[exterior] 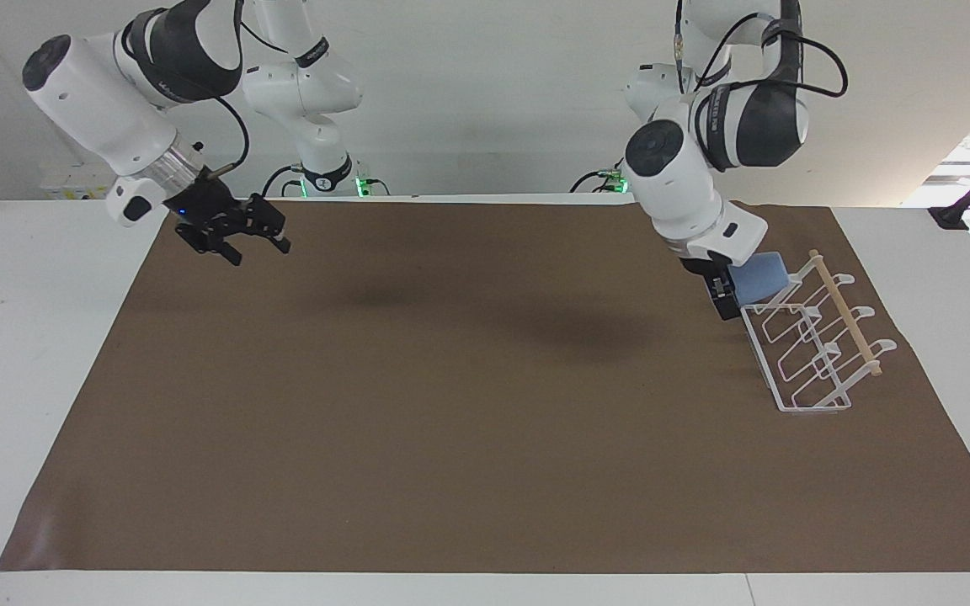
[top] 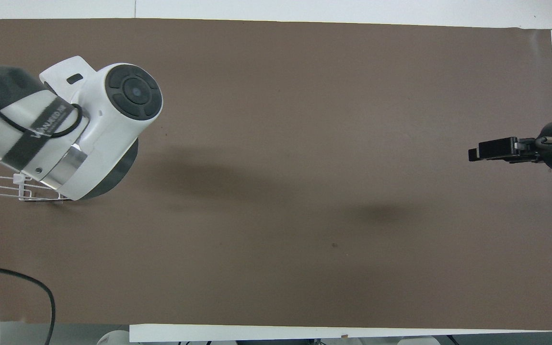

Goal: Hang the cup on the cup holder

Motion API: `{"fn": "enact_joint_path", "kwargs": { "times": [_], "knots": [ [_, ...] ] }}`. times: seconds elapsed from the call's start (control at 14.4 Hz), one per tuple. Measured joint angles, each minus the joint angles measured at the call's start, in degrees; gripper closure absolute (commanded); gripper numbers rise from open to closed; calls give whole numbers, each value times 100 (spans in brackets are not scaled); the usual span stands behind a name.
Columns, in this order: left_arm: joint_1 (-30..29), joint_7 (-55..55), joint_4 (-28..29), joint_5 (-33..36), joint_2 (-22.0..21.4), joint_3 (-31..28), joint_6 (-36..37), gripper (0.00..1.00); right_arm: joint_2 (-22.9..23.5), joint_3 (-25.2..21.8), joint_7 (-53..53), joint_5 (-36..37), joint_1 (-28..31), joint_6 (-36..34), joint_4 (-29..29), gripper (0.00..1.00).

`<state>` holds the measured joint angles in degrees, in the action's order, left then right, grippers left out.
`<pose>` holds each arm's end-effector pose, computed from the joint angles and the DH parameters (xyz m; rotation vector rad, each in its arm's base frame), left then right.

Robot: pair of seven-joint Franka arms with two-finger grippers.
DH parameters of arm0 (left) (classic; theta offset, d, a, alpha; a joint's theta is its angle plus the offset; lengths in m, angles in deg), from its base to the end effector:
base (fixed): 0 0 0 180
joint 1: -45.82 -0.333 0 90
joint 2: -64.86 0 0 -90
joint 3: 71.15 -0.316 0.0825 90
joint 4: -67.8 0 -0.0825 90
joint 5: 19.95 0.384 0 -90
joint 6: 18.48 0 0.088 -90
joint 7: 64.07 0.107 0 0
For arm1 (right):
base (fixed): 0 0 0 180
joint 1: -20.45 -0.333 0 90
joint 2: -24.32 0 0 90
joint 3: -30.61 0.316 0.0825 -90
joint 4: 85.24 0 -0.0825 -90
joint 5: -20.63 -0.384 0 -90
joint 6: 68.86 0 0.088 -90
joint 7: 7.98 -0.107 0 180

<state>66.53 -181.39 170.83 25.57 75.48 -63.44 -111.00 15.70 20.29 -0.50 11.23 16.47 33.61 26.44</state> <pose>0.5468 -0.2076 0.4457 -1.9220 -1.5517 -0.8090 0.5124 -0.0475 0.5437 -2.9544 0.0214 -0.0137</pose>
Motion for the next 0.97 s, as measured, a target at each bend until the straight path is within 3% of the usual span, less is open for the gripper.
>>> {"fn": "enact_joint_path", "kwargs": {
  "times": [0.21,0.42,0.63,0.97],
  "knots": [
    [-22,-196,86,1550,743,-33,543,100,3,21,-13,612,-10,-1021,-782,1],
    [-165,-476,58,2546,1257,-71,801,100,88,85,-13,1207,-24,-1880,-1777,1],
    [-326,-526,19,2983,1341,-80,833,100,316,63,-13,1282,49,-2187,-1962,1],
    [-487,-714,-4,3159,1471,-84,858,100,746,74,-13,1278,126,-2038,-1942,1]
  ]
}}
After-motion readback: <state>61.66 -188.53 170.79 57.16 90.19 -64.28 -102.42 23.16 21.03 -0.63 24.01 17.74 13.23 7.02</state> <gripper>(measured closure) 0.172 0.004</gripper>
